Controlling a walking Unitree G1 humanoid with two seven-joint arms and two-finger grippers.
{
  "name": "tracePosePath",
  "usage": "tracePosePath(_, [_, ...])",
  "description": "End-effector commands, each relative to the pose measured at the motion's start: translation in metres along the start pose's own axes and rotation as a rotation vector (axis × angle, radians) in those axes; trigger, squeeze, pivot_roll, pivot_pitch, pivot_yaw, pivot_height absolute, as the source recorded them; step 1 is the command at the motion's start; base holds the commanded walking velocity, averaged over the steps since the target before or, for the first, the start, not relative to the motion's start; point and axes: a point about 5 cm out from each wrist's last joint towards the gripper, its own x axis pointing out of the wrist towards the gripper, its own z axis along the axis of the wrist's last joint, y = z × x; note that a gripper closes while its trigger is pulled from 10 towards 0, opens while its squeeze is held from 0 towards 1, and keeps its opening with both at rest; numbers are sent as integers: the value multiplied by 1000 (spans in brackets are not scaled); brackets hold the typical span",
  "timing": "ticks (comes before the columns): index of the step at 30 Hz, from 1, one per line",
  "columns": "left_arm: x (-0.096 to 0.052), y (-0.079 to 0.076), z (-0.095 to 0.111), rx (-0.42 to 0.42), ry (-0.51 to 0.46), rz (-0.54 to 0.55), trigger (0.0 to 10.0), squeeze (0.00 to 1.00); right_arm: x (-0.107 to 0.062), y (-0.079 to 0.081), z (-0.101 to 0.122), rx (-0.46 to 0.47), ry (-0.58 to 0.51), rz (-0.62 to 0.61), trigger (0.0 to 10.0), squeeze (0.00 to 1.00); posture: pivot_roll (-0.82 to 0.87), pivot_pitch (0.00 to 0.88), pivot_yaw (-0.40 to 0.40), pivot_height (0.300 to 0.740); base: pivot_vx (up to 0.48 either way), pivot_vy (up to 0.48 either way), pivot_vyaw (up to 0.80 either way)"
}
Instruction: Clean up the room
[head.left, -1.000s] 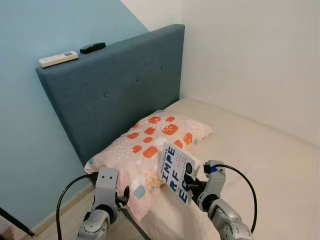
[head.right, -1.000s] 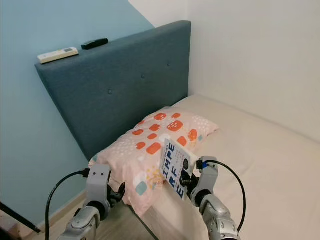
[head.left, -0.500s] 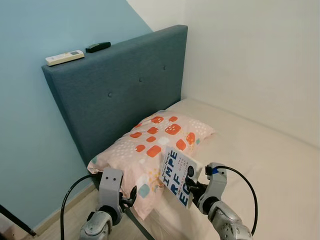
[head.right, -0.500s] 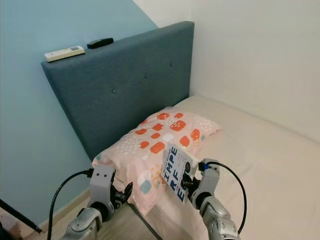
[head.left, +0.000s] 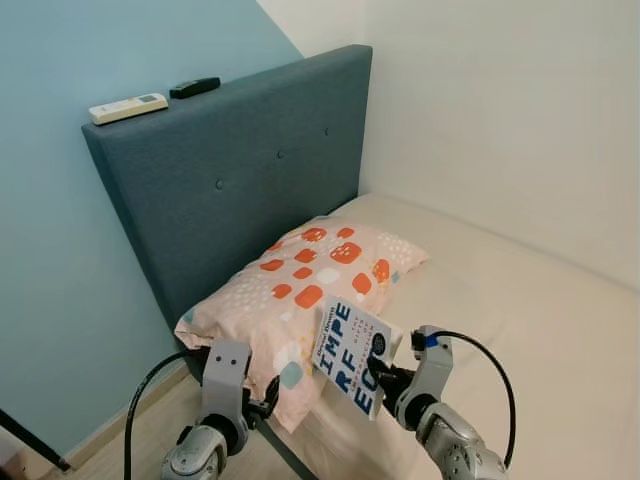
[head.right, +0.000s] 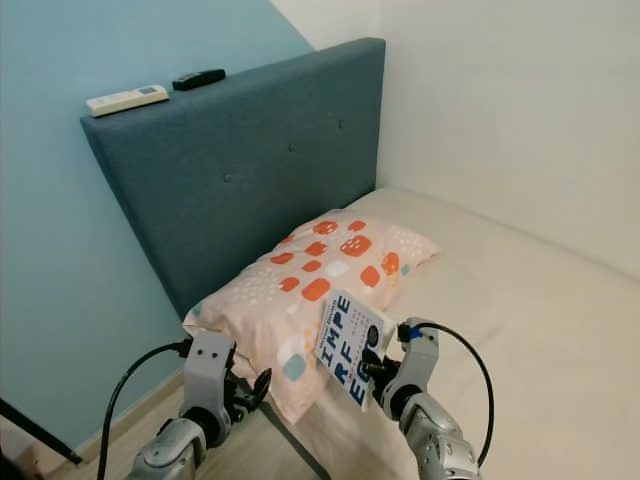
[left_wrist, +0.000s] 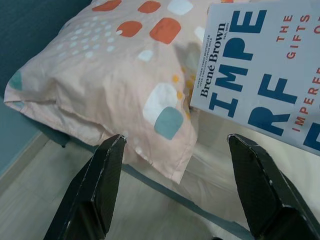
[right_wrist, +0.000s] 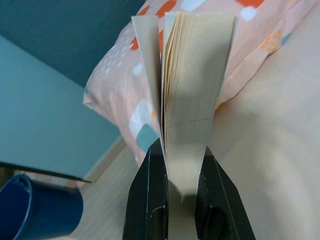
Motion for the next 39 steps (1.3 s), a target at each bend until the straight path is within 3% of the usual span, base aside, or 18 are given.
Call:
tracePosePath(1, [-3, 1, -4, 2, 21, 13, 10000, 0, -1, 5, 2, 8, -14, 35, 10000, 0, -30, 125, 20, 661, 0, 0, 0])
tracePosePath(13, [0, 8, -5, 39, 32, 72, 10000, 0, -2, 4, 3, 2, -23, 33, 10000, 0, -31, 122, 22, 636, 0, 0, 0])
tracePosePath(39, [-4, 3, -5, 56, 65, -4, 10000, 0, -4, 8, -5, 44, -29, 25, 10000, 0, -2, 148, 49, 631, 0, 0, 0])
